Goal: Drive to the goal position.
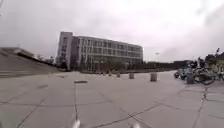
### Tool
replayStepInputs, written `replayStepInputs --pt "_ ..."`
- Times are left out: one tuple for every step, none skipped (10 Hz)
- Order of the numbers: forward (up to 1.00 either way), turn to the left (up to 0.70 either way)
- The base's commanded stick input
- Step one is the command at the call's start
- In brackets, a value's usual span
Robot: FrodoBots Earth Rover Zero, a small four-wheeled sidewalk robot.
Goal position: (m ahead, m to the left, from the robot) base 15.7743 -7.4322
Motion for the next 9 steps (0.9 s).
replayStepInputs --pt "0.70 0.00" --pt "0.70 0.00" --pt "0.70 0.00" --pt "0.70 0.00" --pt "0.70 -0.14" --pt "0.70 -0.30" --pt "0.70 -0.31" --pt "0.70 -0.31" --pt "0.70 -0.31"
